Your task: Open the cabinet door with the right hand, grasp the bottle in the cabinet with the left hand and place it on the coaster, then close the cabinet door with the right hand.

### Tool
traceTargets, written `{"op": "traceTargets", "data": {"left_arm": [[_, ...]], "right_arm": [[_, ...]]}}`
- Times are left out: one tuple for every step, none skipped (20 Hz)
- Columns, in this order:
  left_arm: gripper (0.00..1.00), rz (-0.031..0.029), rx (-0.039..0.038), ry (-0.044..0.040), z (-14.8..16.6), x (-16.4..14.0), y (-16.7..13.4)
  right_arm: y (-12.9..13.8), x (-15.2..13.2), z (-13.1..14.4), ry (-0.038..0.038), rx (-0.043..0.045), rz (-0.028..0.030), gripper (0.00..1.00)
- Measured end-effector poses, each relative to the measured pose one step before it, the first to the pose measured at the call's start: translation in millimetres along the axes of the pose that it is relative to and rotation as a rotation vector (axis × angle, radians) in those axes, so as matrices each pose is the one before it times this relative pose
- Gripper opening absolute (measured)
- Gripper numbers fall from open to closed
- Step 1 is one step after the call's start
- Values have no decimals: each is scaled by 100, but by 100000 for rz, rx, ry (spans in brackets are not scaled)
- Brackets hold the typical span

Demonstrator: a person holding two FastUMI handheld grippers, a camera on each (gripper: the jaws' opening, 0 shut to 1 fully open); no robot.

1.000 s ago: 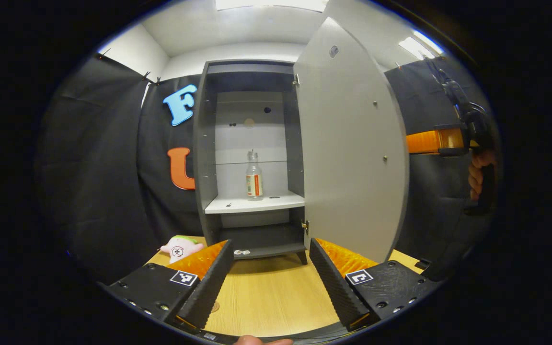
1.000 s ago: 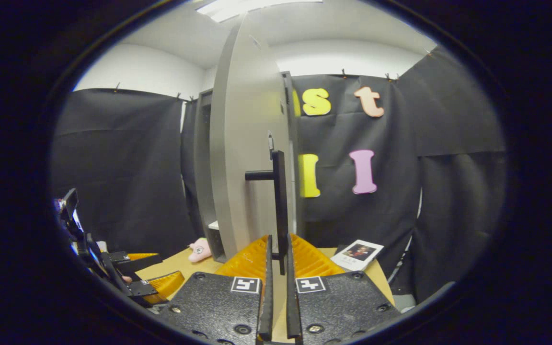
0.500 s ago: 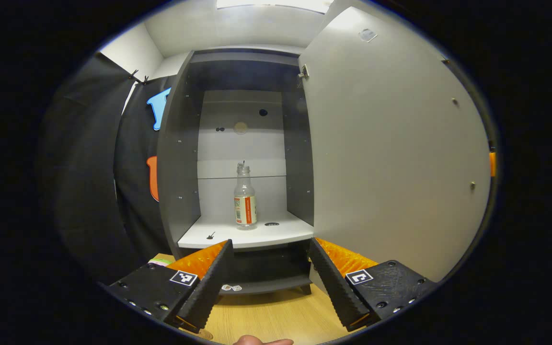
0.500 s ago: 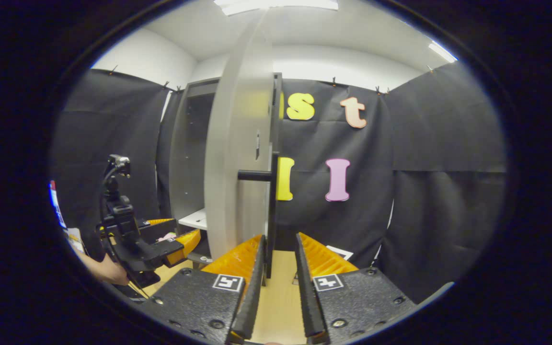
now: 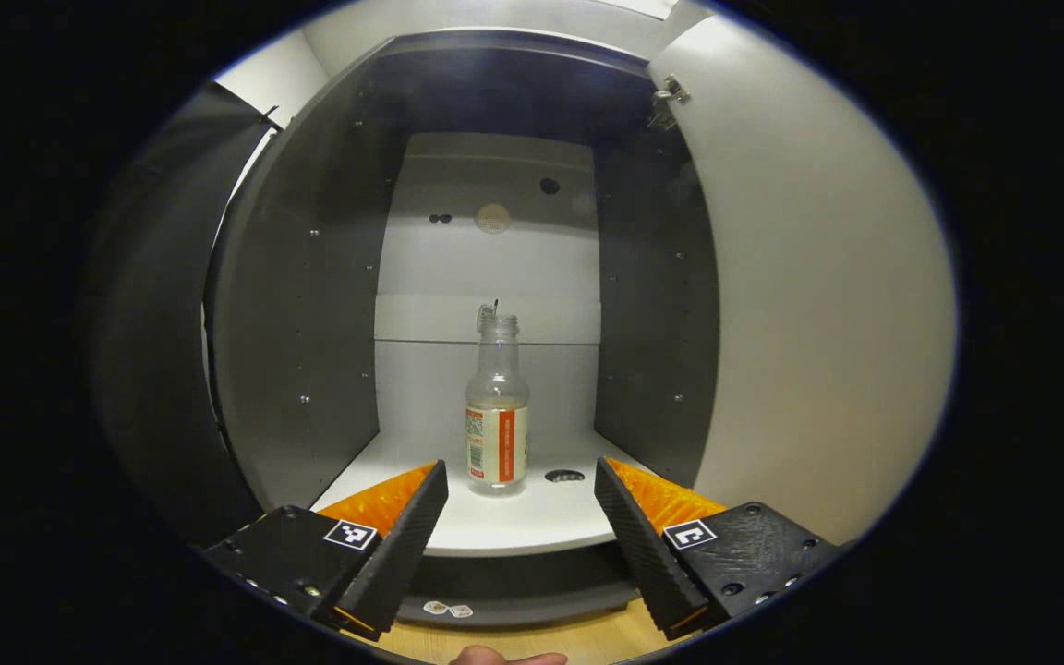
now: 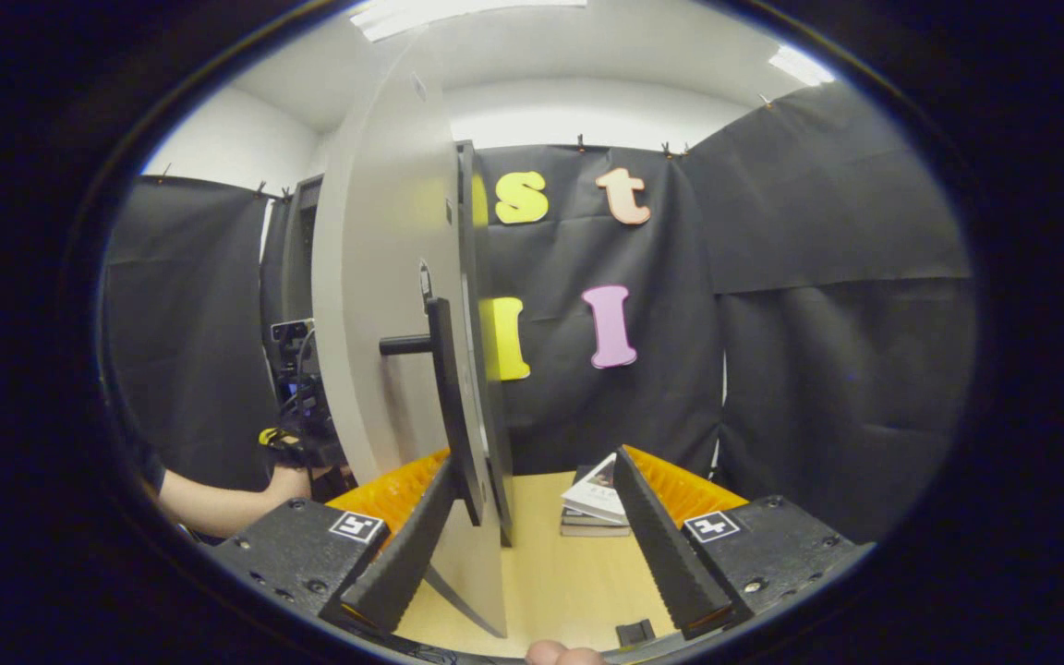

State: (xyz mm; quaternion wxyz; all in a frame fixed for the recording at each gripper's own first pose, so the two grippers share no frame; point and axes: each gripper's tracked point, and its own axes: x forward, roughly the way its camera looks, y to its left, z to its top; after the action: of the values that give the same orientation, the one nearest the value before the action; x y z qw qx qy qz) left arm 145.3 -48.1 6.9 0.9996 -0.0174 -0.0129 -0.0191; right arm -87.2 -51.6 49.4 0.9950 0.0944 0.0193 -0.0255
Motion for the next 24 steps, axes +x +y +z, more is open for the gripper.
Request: {"op": "traceTargets", "data": {"left_arm": [[96, 814, -679, -869, 355, 1235, 396], [96, 680, -449, -535, 97, 1334, 204], [96, 1741, 1311, 1449, -170, 1460, 376], [96, 2064, 2332, 1507, -311, 1306, 518], [96, 1371, 2182, 360, -167, 1201, 383], [97, 1032, 1894, -613, -61, 1195, 286], [97, -33, 1065, -231, -7, 1029, -100], [100, -472, 608, 163, -45, 1007, -187], [96, -85, 575, 983, -237, 995, -164], [96, 431, 909, 1023, -246, 523, 29], [96, 488, 454, 728, -118, 580, -3], [96, 159, -72, 177, -55, 538, -83], [96, 320, -351, -560, 16, 341, -84], [96, 647, 4, -585, -43, 229, 91], [96, 286, 218, -633, 83, 201, 26], [96, -105, -106, -119, 6, 371, -41], [96, 631, -817, 1621, -402, 278, 52], [74, -766, -1021, 74, -32, -186, -209], [77, -293, -782, 254, -48, 243, 12], [76, 471, -415, 300, 76, -218, 105], [75, -399, -557, 380, -8, -129, -134], [75, -214, -190, -89, 177, -63, -79], [75, 224, 239, -289, 233, -188, 97], [75, 276, 209, 40, 189, -265, 88]], "right_arm": [[25, -303, -246, 1147, -16, -1673, 100], [118, -173, 122, 520, -65, -938, 100], [-25, -18, -9, 280, -591, -1148, 100], [-135, 38, 83, -291, -732, -1342, 100], [-66, 91, -69, 180, -157, -1133, 100], [121, 42, -376, 921, 528, -826, 100], [181, -145, 13, -430, 606, -557, 100], [-117, 68, 162, -143, 58, -1234, 100], [2, 28, -85, 168, 107, -680, 100], [28, -124, -69, 355, -39, -335, 99], [-26, 48, -6, 202, -9, -304, 99], [-57, -9, 27, 247, -229, -217, 99], [75, -54, 64, 219, -360, 91, 99], [6, 23, -35, 156, -241, -94, 99], [-108, 98, 20, 331, -73, -59, 100], [62, -52, 25, 245, -358, 6, 99], [-121, 71, 34, 72, -529, 20, 99], [67, -9, 30, -153, -172, 461, 99], [50, 138, -69, 177, 352, 730, 100], [43, -28, -70, 310, 898, 867, 100], [-26, 183, -7, 167, 921, 592, 99], [59, -61, -33, -15, 380, 469, 100], [-7, 96, 35, -192, 245, 381, 99], [2, -67, -37, 159, 372, 264, 99]]}}
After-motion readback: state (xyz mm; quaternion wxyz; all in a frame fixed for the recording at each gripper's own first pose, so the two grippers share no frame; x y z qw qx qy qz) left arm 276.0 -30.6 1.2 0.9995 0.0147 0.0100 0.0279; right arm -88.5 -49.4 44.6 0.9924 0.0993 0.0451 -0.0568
